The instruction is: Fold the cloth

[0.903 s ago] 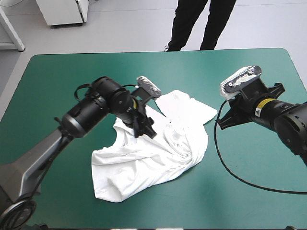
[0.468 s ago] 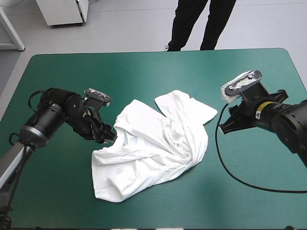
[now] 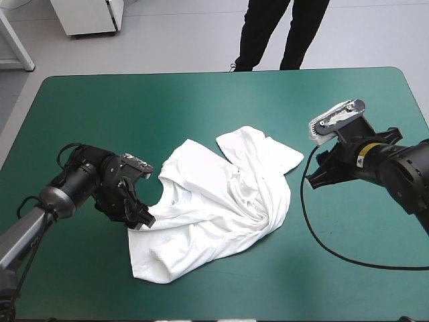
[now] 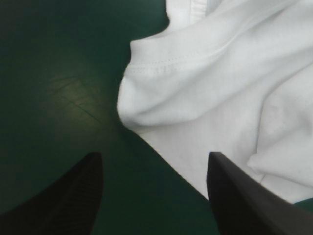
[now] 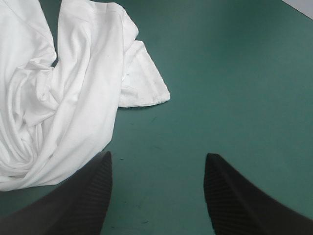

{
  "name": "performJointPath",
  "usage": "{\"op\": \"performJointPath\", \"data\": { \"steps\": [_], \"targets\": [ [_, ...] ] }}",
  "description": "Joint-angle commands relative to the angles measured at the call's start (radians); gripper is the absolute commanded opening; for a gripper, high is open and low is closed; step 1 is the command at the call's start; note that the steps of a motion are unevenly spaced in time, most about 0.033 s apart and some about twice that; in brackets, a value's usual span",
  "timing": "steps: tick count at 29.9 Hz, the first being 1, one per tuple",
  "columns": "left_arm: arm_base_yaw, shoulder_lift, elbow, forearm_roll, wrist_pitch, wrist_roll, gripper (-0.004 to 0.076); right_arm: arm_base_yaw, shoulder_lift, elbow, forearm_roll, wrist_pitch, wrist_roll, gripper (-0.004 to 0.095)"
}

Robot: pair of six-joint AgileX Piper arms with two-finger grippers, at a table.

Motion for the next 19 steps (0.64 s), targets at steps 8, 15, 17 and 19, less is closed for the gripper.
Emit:
{"op": "performJointPath", "data": {
  "steps": [8,15,17,19],
  "targets": [
    [0.065,0.07,-0.02,-0.07,-0.05,0.045,0.0455,0.027,-0.022,-0.026,-0.017,-0.057,-0.006,0.0539],
    [0.072,0.152,-0.02,-0.106,-0.077,0.05,0.0455,0.027,-0.02,-0.024,-0.056,-0.065,-0.006,0.0538],
    [0.072,0.169,-0.02,-0.126,-0.083,0.06,0.0454,0.027,-0.011,-0.023,-0.094,-0.076,0.008,0.0538],
    [0.072,0.181,-0.02,-0.154,-0.095,0.067,0.0442,0.027,0.01,-0.023,-0.149,-0.089,0.028,0.0538]
  ]
}}
